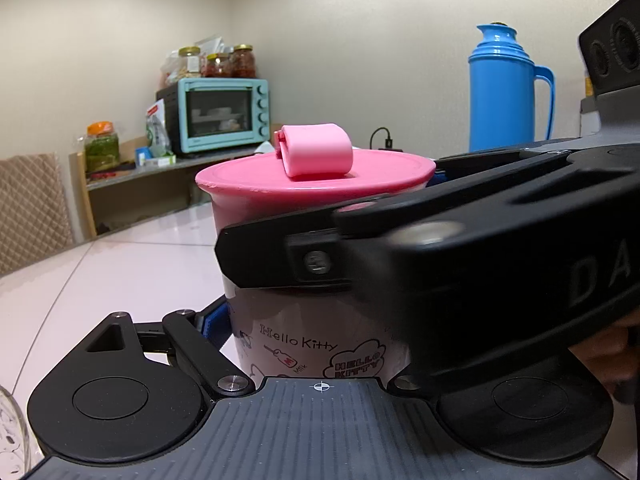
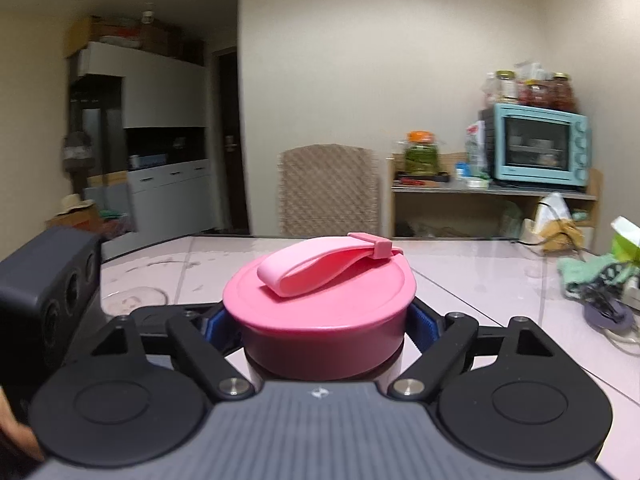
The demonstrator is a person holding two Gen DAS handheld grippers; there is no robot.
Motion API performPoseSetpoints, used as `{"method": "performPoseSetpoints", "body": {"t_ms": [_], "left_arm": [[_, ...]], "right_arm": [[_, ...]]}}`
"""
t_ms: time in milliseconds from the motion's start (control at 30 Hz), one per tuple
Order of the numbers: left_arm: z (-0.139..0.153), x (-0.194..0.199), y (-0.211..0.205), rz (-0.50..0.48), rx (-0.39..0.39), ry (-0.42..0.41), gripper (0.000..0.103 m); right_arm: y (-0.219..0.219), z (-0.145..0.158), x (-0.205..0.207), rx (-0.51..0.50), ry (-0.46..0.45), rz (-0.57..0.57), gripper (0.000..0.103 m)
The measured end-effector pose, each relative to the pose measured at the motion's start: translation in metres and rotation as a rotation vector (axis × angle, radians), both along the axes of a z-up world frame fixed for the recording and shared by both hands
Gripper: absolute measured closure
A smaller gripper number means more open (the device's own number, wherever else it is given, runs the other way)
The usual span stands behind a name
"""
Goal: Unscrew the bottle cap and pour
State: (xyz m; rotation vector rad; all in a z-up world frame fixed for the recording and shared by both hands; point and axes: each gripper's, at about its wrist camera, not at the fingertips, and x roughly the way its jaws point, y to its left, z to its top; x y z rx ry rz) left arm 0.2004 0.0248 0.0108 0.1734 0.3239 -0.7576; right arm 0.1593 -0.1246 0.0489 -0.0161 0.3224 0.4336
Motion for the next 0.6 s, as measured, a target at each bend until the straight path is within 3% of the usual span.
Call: {"method": "performPoseSetpoints", "body": {"t_ms": [433, 600], "left_arm": [[0.000, 0.000, 0.001, -0.001, -0.002, 0.001, 0.013], [0.000, -0.001, 0.000, -0.001, -0.003, 0.002, 0.013]], "right_arm": [[-0.049, 0.002, 0.040, 0.005, 0.006, 0.474, 0.018], [-0.049, 0.005, 0.041, 0.000, 0.008, 0.507, 0.017]]}}
